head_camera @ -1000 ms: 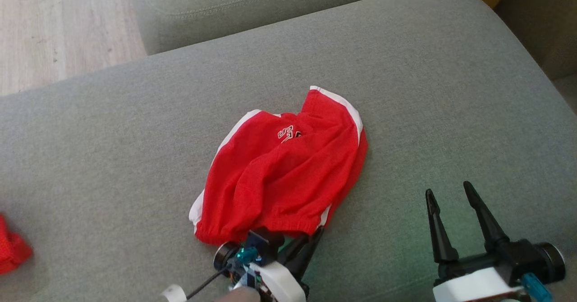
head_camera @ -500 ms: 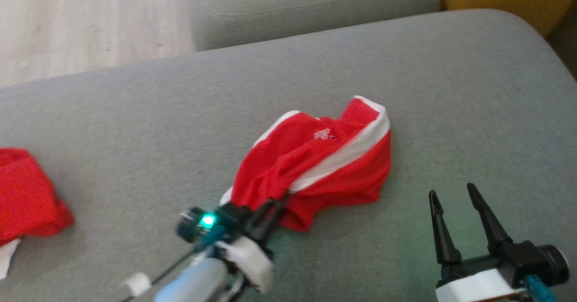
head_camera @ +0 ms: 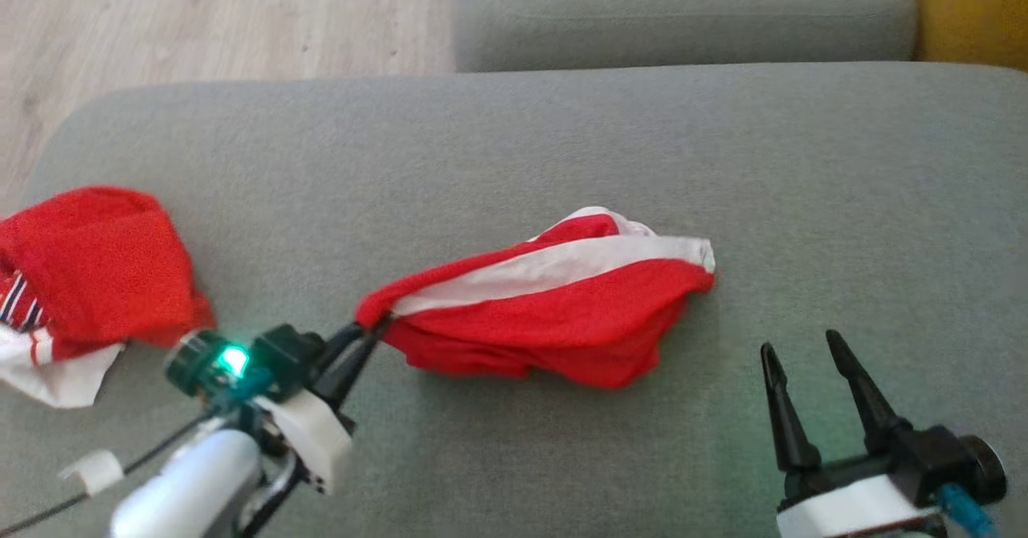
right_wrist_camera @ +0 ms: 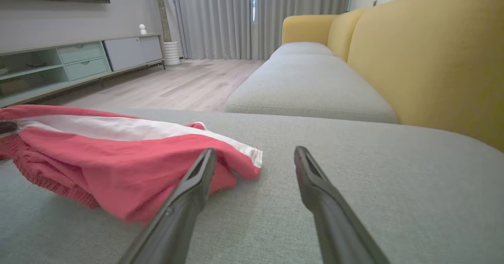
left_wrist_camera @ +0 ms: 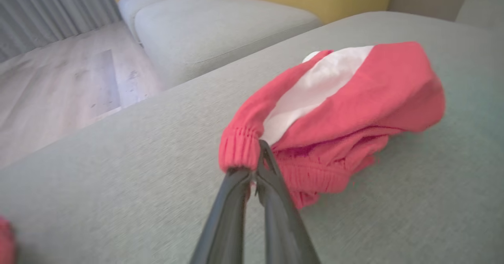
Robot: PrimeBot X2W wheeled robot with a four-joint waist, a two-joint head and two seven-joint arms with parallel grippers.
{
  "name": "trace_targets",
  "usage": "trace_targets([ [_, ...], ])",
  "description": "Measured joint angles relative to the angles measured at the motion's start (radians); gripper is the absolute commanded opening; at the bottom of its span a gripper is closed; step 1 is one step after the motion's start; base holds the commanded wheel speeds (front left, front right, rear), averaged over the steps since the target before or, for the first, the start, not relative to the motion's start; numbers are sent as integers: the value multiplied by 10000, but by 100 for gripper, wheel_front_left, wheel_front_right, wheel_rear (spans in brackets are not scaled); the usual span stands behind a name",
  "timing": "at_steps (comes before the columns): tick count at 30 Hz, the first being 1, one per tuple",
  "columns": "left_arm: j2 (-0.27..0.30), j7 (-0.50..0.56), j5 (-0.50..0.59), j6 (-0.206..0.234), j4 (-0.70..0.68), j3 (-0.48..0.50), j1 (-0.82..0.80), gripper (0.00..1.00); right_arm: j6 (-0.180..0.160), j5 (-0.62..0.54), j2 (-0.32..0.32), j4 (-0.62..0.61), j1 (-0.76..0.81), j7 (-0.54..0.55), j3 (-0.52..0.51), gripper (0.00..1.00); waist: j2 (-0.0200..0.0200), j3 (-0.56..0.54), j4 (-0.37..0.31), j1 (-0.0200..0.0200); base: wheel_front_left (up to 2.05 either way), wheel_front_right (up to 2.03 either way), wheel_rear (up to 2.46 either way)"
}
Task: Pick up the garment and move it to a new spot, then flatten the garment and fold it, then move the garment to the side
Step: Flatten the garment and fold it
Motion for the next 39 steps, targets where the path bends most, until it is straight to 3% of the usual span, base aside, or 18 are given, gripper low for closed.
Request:
trace_targets([
  [4, 564, 451, -8, 65, -445, 136, -78, 0, 0, 1636, -395, 535, -559, 0, 600, 100, 0, 306, 318, 0, 0, 0, 0],
  [8, 918, 769, 33, 75, -633, 146, -291, 0, 0, 3471, -1388, 1315, -1384, 2, 1712, 100, 0, 674, 596, 1, 0, 0, 0],
  [15, 1057, 1018, 291, 247, -694, 163, -867, 0, 0, 6115, -2878, 2792, -3272, 15, 3618, 100, 0, 1286, 1032, 2, 0, 0, 0],
  [28, 1009, 1120, 307, 240, -382, 71, -1206, 0, 0, 10046, -3676, 3484, -5361, 1083, 6706, 100, 0, 1644, 1460, 0, 0, 0, 0],
  [29, 999, 1120, 307, 236, -364, 59, -1224, 0, 0, 10328, -3726, 3475, -5434, 1116, 6861, 89, 0, 1649, 1478, 0, 0, 0, 0],
  [31, 966, 1122, 307, 232, -320, 27, -1248, 0, 0, 10828, -3839, 3459, -5561, 1120, 7118, 47, 0, 1639, 1506, 1, 0, 0, 0],
  [32, 951, 1122, 307, 232, -307, 17, -1253, 0, 0, 11060, -3896, 3417, -5598, 1152, 7233, 34, 0, 1631, 1514, 0, 0, 0, 0],
  [33, 936, 1122, 307, 232, -293, 12, -1254, 0, 0, 11306, -3965, 3338, -5615, 1204, 7350, 9, 0, 1621, 1517, 0, 0, 0, 0],
  [34, 936, 1122, 307, 232, -293, 12, -1254, 0, 0, 11306, -3965, 3338, -5615, 1204, 7350, 0, 0, 1621, 1517, 0, 0, 0, 0],
  [39, 932, 1116, 307, 169, -169, -44, -1255, 0, 0, 12113, -4295, 2899, -5725, 1110, 7977, 0, 0, 1544, 1456, 1, 0, 0, 0],
])
